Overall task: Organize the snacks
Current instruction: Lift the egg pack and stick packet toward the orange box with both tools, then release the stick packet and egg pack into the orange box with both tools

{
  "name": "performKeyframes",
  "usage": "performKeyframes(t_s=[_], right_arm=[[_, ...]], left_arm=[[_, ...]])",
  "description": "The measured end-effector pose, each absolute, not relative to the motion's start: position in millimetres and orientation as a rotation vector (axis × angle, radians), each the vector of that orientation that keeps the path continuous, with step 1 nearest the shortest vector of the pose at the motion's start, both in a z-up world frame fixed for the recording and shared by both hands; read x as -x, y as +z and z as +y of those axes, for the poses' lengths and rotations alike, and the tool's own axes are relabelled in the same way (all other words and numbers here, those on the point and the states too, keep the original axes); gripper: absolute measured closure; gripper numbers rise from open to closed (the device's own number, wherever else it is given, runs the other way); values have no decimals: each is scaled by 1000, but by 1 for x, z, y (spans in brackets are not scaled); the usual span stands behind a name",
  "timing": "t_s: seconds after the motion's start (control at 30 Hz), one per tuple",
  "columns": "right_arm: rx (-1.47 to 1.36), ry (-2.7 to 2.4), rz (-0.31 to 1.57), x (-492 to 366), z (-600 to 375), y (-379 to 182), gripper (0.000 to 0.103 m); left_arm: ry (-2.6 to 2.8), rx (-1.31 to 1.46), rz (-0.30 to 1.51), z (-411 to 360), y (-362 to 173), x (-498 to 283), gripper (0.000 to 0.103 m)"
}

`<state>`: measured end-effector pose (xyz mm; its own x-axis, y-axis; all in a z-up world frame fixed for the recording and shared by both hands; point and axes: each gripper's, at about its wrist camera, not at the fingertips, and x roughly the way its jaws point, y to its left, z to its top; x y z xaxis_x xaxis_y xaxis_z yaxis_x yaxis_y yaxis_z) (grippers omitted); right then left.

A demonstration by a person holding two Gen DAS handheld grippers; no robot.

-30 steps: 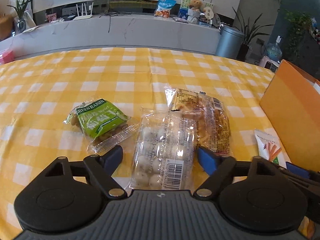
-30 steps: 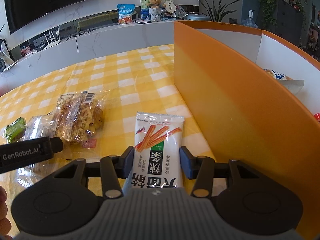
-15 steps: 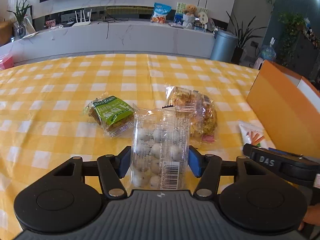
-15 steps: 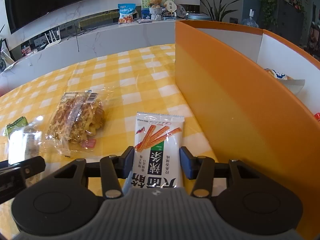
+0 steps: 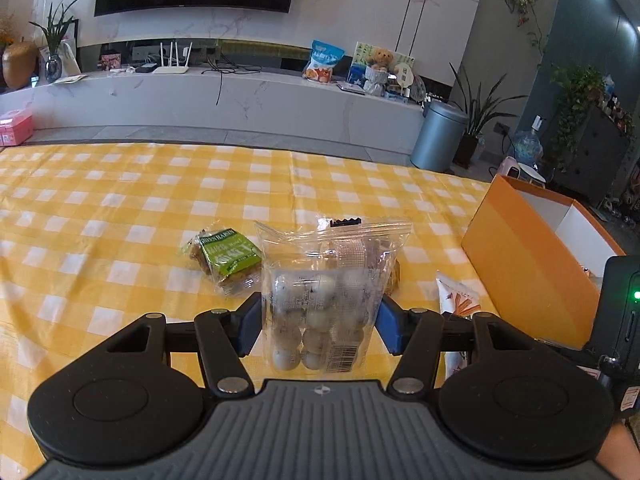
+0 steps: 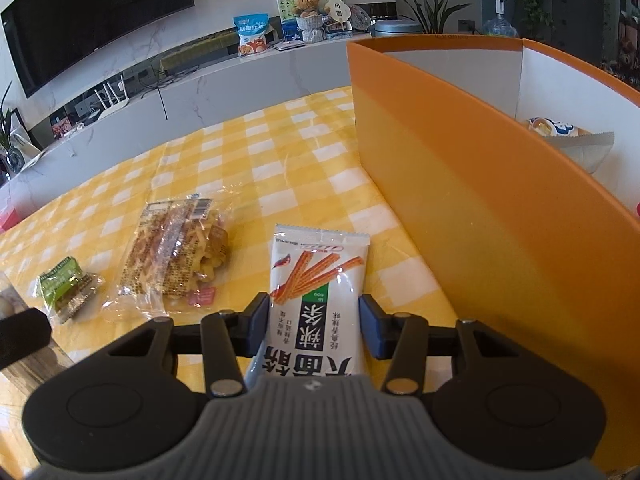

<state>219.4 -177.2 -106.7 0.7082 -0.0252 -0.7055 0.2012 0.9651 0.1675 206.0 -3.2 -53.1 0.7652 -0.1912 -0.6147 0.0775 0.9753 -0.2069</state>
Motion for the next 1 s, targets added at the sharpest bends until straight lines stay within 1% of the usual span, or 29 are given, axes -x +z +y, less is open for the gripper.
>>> performKeyframes(t_s=[0.27,0.43,0.7,0.8,1.0], right_arm=[[-198,-78,694,-214,-164,-84,56],[-196,-52,619,-201,-165,-60,56],[-288,-39,439,-175,-205,-5,56],[-286,42,399,-171,-225,12,56],[-343,2,343,-159,-274,32,56]], left_arm=[[-141,275,622,9,-41,-195,37],[-137,273,611,6,-27,-193,37],[-195,288,575,-10,-6,-196,37],[-230,287,601,-19,-1,-200,37],[-267,266,611,-40,7,-205,37]])
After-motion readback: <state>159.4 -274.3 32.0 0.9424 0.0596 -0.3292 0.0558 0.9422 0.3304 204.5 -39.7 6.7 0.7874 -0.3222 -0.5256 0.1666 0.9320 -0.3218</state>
